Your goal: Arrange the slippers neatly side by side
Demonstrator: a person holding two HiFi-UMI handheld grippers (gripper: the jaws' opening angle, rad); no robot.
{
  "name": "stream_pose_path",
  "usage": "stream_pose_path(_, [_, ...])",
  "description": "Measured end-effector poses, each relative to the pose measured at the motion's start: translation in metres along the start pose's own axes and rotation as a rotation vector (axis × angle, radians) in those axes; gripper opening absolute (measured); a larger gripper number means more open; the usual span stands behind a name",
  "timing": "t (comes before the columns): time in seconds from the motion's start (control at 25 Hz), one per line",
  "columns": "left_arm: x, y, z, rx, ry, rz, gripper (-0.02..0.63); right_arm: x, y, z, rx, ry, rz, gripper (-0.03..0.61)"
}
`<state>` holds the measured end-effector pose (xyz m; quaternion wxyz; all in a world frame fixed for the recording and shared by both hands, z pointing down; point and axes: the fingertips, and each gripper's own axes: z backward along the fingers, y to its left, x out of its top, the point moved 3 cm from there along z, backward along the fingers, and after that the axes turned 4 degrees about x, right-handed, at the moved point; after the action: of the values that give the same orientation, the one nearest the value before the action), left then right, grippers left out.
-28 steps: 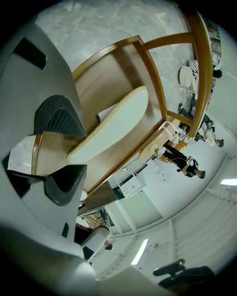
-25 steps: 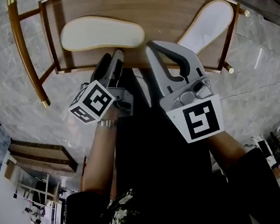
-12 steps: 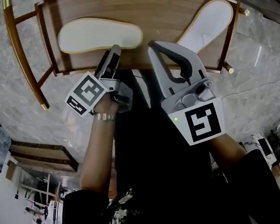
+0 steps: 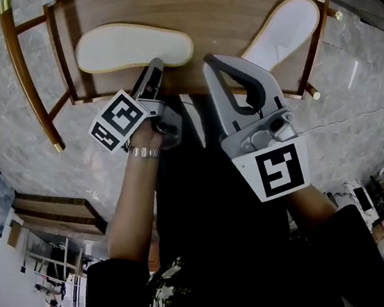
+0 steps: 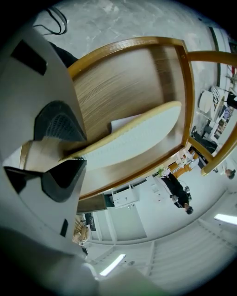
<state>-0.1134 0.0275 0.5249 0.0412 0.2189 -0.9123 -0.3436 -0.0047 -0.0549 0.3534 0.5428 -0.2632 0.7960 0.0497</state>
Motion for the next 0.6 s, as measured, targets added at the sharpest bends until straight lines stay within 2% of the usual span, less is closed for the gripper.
stream_pose_path(0.08, [-0.002, 0.004, 0.002, 0.018, -0.004, -0.007, 0.070, -0.002, -0.001, 0.002, -0.006, 0.005, 0.001, -0.002])
stream_pose_path(0.12, [-0.002, 0.005, 0.004, 0.014, -0.010, -0.003, 0.063, -0.002, -0.001, 0.003, -0.008, 0.007, 0.002, -0.002])
stream_pose_path(0.2, [-0.001, 0.004, 0.009, 0.000, -0.021, 0.000, 0.050, -0.003, -0.001, 0.004, -0.011, 0.010, 0.000, -0.002])
stream_pose_path(0.4, [0.009, -0.001, 0.019, 0.002, -0.039, -0.072, 0.035, 0.007, 0.000, 0.003, -0.008, -0.025, -0.010, -0.002])
stream_pose_path(0.6, [0.023, 0.002, 0.036, 0.038, -0.071, -0.102, 0.025, 0.014, 0.001, 0.003, -0.002, -0.048, -0.011, -0.002])
